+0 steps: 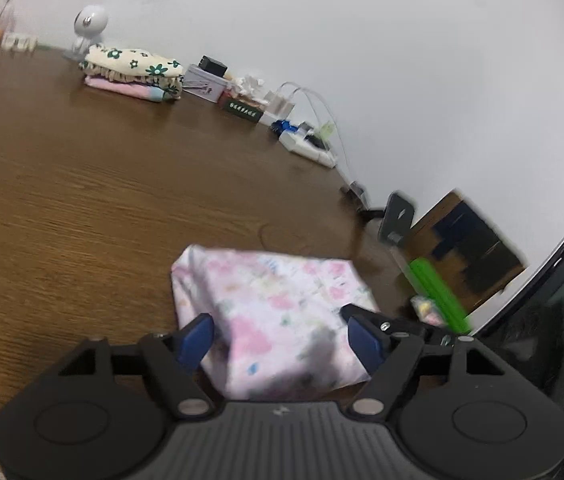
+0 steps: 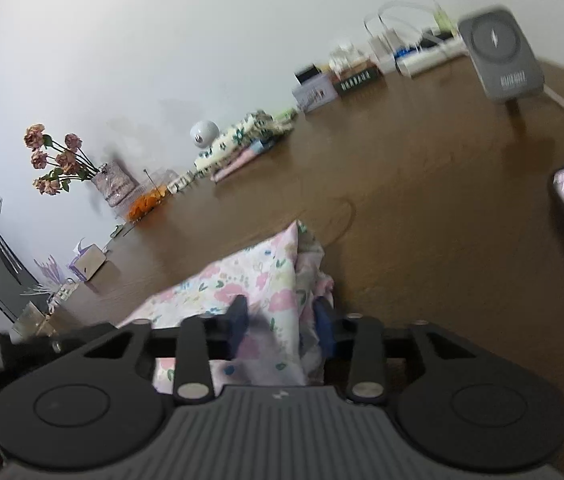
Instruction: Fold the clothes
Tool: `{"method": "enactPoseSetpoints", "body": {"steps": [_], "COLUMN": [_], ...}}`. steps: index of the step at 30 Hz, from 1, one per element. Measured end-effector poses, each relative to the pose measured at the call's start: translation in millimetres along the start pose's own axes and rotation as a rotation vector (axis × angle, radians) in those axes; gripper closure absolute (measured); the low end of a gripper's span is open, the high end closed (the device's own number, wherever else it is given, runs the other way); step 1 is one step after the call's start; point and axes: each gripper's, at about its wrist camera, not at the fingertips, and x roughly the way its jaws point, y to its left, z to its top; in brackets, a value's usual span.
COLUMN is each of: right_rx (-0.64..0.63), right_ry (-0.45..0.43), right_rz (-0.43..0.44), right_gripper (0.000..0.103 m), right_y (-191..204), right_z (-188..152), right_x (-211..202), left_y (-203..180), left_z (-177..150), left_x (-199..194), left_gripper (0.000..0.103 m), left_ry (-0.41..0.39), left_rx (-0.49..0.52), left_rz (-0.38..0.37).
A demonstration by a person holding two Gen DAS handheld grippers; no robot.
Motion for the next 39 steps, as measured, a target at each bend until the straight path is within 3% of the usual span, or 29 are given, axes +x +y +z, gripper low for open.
{"method": "enactPoseSetpoints", "body": {"steps": [3,6,9,12,16,18,19,23,27,29,31,32,34,37,39], "right_rx": [0.008,0.000,-0.034,-0.121,-0.208,-0.203,-0.184,-0.101,-0.113,-0.141,-0.122,-0.111,-0.091,0.004,0.023], "right_ry": [0.015,0.015,-0.002,-0.068,-0.115,-0.104,-0.090,-0.030,-0.011,0.000,0.022,0.034,0.057,0.076,0.076], "right_rz": [-0.005,-0.014,-0.048,-0.072,-0.096,-0.097,-0.090,-0.065,-0.049,-0.047,-0.010,0.008,0.046,0.092,0.117], "right_gripper": [0.080,0.081,0.074,0.071,0.047,0.040,0.040,0.040,0.041,0.043,0.062,0.067,0.082,0.089,0.091], "right_y": [-1,1,7,22,38,37,34,21,20,24,23,22,20,8,6], "right_z": [0,0,-2,-3,-1,1,1,-1,-3,-4,-5,-6,-6,-3,0], "right_x": [2,2,-1,-13,-20,-17,-14,-3,1,4,7,9,12,17,15], "left_y": [-6,-8,-9,-5,8,15,16,7,0,0,5,10,19,32,32], "left_z": [-3,-2,-2,0,10,14,15,16,14,15,15,16,18,18,20], "left_x": [13,19,19,16,7,4,6,18,26,28,31,33,35,35,31], "left_gripper": [0.030,0.032,0.032,0.033,0.031,0.022,0.017,0.017,0.019,0.025,0.042,0.047,0.067,0.077,0.080], "left_ry": [0.020,0.016,0.016,0.017,0.011,0.010,0.015,0.067,0.090,0.092,0.083,0.077,0.085,0.097,0.086], "left_rx": [0.057,0.088,0.104,0.077,-0.036,-0.095,-0.105,-0.049,0.008,0.006,-0.028,-0.056,-0.123,-0.215,-0.218], "left_rz": [0.084,0.114,0.128,0.121,0.069,0.045,0.033,0.032,0.026,0.015,-0.006,-0.024,-0.050,-0.089,-0.097]}}
